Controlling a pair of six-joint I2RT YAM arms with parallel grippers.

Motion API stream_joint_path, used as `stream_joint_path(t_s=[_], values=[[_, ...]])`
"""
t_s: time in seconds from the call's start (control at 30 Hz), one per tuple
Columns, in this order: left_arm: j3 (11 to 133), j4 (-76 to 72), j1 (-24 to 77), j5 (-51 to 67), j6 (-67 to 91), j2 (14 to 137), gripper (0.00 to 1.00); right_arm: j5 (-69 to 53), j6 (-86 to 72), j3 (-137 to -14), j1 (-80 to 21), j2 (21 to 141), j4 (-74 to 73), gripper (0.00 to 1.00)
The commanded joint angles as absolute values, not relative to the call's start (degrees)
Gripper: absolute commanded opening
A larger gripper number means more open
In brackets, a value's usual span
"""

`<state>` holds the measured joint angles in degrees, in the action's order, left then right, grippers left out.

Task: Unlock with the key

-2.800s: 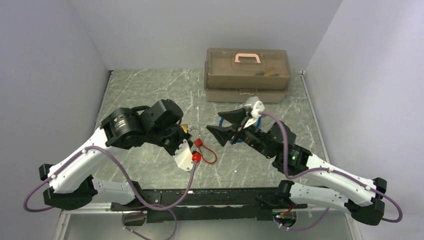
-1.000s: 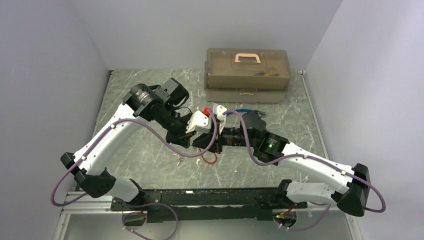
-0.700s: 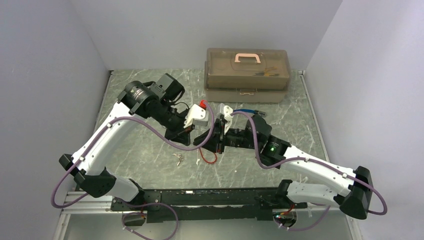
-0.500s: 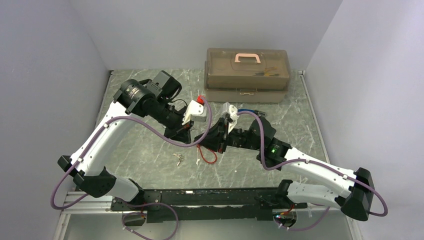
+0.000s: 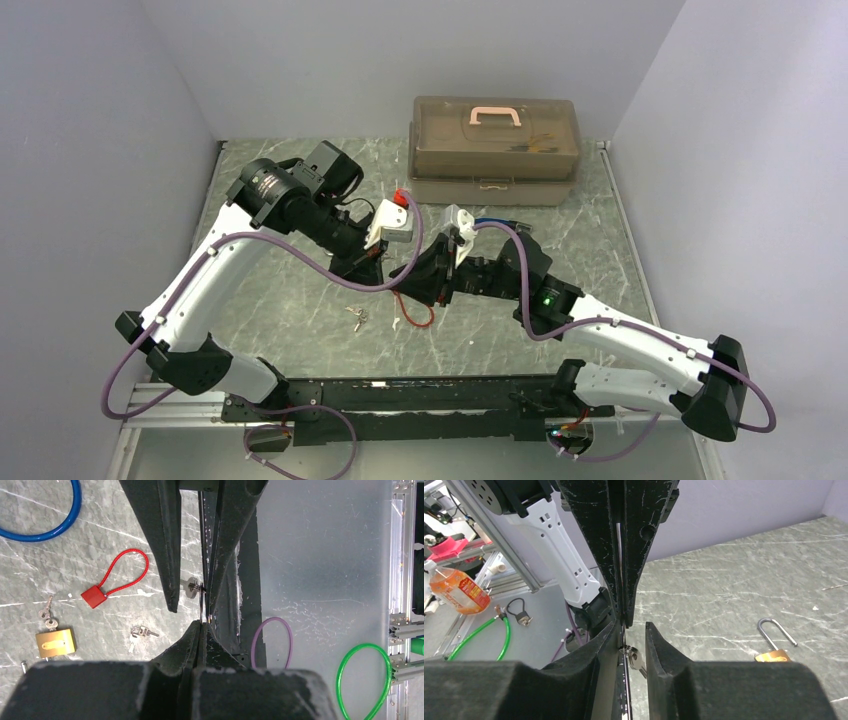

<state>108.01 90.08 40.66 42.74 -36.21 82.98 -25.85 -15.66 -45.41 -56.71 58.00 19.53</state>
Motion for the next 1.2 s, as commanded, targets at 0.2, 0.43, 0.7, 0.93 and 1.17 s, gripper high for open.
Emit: stream_joint_path(t_s=[0.2, 0.43, 0.7, 0.93, 1.17], values=[[109.7, 90.3, 40.5, 45.2, -35.6, 81.7, 0.00, -26.3, -12.3, -49.9, -56.1, 57.5, 15.1, 0.31], [109.9, 90.3, 40.4, 44.5, -35.6, 81.7, 0.00, -25.1, -10.8, -51.5, -56.0, 58.0, 11.2, 0.00], [111.7, 90.3, 40.4, 43.7, -35.0, 82.7, 0.00, -26.3, -8.8, -54.3, -55.6, 58.5, 5.3, 0.00], [113.6, 90.1, 39.3, 42.3, -34.8, 84.7, 0.33, -28.0, -12.6, -52.2, -53.0, 56.3, 6.6, 0.00], [113.6, 89.5, 35.8, 41.2, -36.1, 85.6, 0.73, -28.7, -14.9, -49.7, -50.3, 52.7, 5.4, 0.00]])
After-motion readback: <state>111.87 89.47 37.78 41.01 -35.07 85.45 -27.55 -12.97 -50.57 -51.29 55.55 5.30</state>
